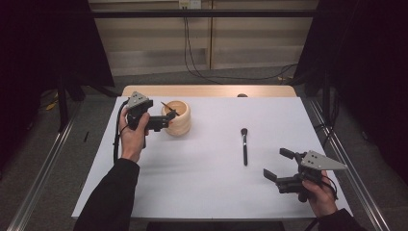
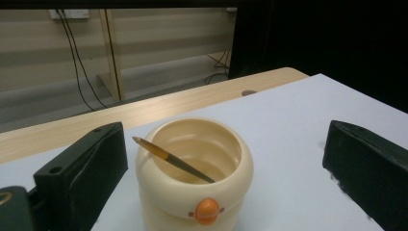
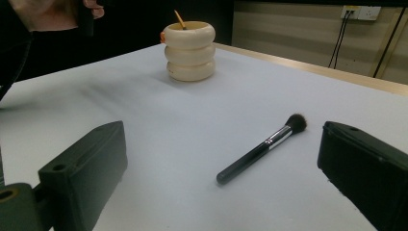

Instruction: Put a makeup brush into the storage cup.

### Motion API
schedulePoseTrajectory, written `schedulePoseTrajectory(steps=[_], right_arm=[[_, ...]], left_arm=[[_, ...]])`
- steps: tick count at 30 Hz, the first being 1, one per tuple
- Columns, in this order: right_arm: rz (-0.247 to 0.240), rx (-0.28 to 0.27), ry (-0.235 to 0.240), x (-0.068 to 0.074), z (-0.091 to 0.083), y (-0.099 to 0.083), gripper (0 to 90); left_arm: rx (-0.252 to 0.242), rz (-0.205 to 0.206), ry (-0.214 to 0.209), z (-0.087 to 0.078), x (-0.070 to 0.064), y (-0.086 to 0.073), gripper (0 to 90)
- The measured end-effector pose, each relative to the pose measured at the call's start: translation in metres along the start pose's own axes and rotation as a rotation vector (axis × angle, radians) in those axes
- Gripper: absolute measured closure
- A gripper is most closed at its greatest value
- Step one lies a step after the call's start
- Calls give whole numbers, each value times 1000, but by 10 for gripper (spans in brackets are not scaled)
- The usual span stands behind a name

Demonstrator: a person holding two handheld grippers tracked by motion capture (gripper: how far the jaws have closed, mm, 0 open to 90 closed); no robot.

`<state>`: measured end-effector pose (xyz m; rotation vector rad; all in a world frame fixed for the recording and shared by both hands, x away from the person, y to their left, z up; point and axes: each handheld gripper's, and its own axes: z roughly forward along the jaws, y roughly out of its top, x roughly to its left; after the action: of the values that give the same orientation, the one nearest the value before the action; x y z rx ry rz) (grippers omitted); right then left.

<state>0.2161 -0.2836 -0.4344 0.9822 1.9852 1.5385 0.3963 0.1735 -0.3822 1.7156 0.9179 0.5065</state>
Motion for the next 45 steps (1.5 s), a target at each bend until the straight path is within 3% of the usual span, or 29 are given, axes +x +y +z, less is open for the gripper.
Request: schedulePoseTrajectory(steps=[4,7,9,13,18,19,26,31,40,45], right_arm=[[2,0,-1,0,0,0,35],[4,1,1,-1,0,0,35],[4,-1,-4,-1,0,0,35],[13,-6,-10,-1,0,0,35],[15,-2,-1,-1,0,0,35],[15,-5,-9,-1,0,0,35],[11,2,-6,0,0,0,35],[25,1,-13,-1,0,-1,25],[21,0,-18,-1,0,-1,25],[20,-2,-20,-1,0,-1,25]], left_arm=[[-28,-5,18,-7,-2,-2,24],[-23,-12,25,-12,-2,-2,23],[-25,-14,6,-15,-3,-2,21],[-28,-3,6,-20,-8,-6,21],[-27,-18,18,-27,-13,-15,16],[-30,-19,1,-29,-13,-17,17],[-40,-4,11,-39,-21,-26,17],[-57,-9,-10,-50,-27,-32,17],[-92,61,-45,-68,-46,-41,23],[-94,50,-50,-75,-52,-47,15]])
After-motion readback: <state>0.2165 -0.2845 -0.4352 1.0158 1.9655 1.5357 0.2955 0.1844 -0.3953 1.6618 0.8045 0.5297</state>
